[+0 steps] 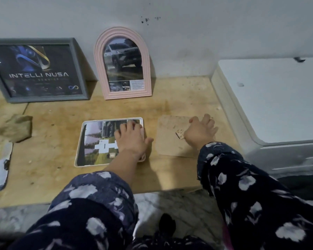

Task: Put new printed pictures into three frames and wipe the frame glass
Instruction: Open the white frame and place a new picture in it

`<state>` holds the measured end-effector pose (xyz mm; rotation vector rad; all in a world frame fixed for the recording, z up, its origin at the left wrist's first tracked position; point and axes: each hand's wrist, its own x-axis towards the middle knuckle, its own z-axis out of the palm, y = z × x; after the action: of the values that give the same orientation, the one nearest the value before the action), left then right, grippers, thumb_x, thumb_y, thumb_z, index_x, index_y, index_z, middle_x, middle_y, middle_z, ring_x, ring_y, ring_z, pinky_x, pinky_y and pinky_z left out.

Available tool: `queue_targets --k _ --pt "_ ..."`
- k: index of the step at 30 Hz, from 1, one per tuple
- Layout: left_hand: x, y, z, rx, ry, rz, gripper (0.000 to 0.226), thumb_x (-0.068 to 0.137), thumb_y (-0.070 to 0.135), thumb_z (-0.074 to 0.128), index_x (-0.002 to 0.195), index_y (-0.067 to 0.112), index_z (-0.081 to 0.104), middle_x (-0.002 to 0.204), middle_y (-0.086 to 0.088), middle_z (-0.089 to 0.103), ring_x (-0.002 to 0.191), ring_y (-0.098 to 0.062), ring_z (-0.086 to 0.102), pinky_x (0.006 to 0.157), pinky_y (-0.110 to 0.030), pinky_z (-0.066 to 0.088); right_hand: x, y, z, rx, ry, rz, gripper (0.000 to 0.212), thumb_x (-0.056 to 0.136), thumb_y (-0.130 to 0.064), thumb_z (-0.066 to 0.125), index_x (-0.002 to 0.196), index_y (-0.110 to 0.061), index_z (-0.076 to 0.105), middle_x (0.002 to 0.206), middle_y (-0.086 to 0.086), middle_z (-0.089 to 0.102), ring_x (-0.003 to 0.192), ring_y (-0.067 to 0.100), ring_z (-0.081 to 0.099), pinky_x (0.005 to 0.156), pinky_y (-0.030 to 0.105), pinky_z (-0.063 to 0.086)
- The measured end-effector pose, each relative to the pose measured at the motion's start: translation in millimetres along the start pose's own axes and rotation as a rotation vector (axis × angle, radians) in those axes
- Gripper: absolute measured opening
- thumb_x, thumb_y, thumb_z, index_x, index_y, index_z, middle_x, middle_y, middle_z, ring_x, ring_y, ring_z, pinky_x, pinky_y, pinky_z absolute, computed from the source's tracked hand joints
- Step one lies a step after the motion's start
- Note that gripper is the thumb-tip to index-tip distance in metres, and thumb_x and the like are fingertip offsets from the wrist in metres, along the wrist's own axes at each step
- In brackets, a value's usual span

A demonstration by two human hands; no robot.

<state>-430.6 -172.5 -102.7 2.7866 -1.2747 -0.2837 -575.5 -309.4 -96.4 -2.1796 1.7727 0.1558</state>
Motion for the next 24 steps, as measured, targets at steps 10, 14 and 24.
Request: queue_targets --k 10,14,24 --pt "11.8 -114.6 -22.2 -0.121 -0.049 -0.302 0.068 0.086 0.051 0.061 0.139 0.017 0.037 0.147 -0.006 0.031 0.134 -0.028 0.027 0.104 -0.046 0.032 -23.5 -109.7 38.8 0.033 -0.105 -0.470 0.052 0.086 -0.045 0.057 0.135 -0.035 0.044 0.154 0.008 0.018 0.140 0.032 0.015 0.114 0.050 0.018" --pt "15.2 -141.5 -25.0 -0.172 -0.099 -0.282 0.070 0.085 0.043 0.065 0.142 0.018 0.033 0.150 0.001 0.030 0.134 -0.026 0.025 0.099 -0.045 0.033 -21.9 -124.0 46.1 -0.142 -0.097 -0.485 0.070 0.078 -0.065 0.057 0.138 -0.032 0.042 0.155 0.009 0.016 0.141 0.033 0.013 0.112 0.054 0.014" --pt "8.9 -155.4 -12.1 -0.110 -0.095 -0.191 0.064 0.084 0.048 0.065 0.134 0.021 0.037 0.145 0.001 0.031 0.124 -0.029 0.030 0.091 -0.040 0.033 -43.7 -130.4 64.4 0.049 0.044 -0.358 0.050 0.078 -0.042 0.071 0.125 -0.035 0.056 0.132 0.004 0.039 0.125 0.027 0.031 0.108 0.043 0.020"
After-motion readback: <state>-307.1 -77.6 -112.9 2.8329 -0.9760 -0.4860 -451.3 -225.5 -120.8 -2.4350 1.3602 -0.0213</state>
